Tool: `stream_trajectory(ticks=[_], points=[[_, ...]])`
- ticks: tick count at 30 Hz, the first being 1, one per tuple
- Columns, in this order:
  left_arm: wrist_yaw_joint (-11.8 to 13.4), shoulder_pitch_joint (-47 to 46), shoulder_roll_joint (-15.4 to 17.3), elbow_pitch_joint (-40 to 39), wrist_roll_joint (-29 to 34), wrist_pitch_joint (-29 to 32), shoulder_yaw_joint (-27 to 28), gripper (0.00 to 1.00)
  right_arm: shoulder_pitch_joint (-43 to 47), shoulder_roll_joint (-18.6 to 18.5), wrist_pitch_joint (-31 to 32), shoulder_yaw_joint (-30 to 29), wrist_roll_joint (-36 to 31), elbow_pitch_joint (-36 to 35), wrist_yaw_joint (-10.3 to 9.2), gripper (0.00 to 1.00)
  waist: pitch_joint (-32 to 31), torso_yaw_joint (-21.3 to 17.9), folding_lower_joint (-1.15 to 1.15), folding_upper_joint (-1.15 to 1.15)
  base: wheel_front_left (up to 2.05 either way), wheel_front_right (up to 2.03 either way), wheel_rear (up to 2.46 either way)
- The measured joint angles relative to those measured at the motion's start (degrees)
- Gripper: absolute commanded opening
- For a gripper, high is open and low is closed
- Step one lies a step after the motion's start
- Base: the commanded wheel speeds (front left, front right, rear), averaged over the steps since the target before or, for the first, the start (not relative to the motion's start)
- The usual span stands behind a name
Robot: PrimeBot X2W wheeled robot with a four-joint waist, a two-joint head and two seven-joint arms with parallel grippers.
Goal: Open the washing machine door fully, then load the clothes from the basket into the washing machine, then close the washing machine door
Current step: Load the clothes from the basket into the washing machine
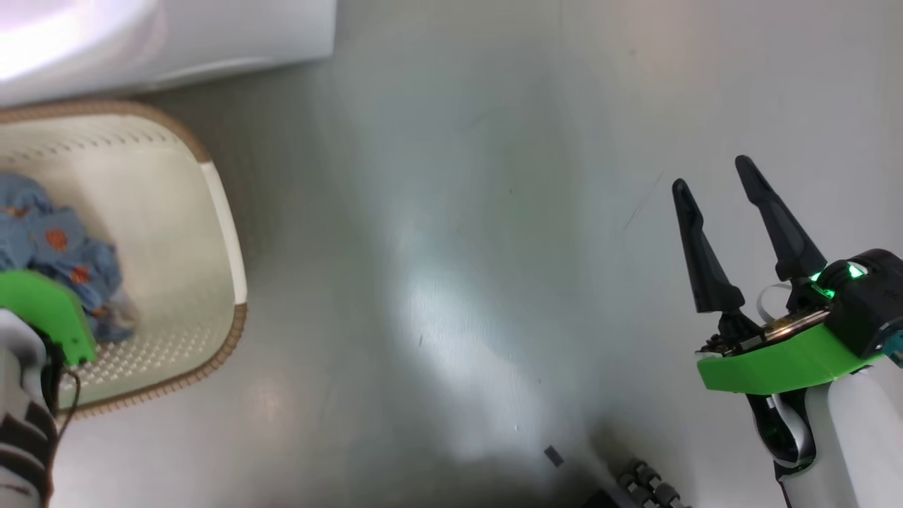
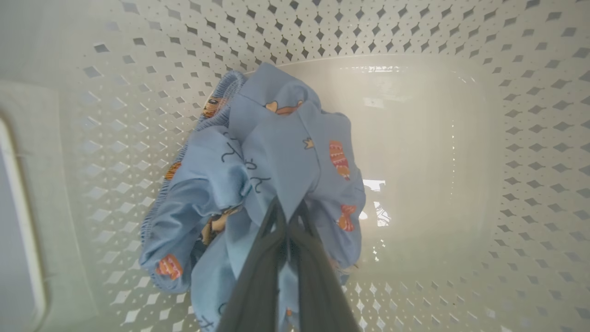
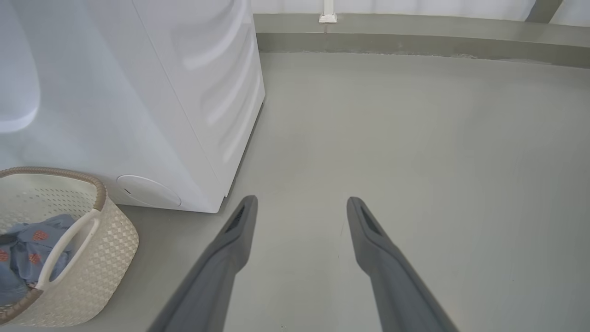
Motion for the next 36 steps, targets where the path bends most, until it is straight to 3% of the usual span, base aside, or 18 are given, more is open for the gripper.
stream_trajectory(ticks=[23,36], points=[[-3.14,13.5,-4.33,-1.19,-3.16,-8.82,0.01,0.0,3.49,0.48,0.0,0.92,0.02,5.15,0.0,1.0,-18.49,0.55,0.0,0.0,0.0,0.0,0.0],[-2.92,28.5,-6.01,-23.76,-3.43,-8.89,4.42,0.0,8.32,0.73,0.0,0.22,0.01,7.22,0.0,1.0,-29.48,2.58,0.0,0.0,0.0,0.0,0.0]])
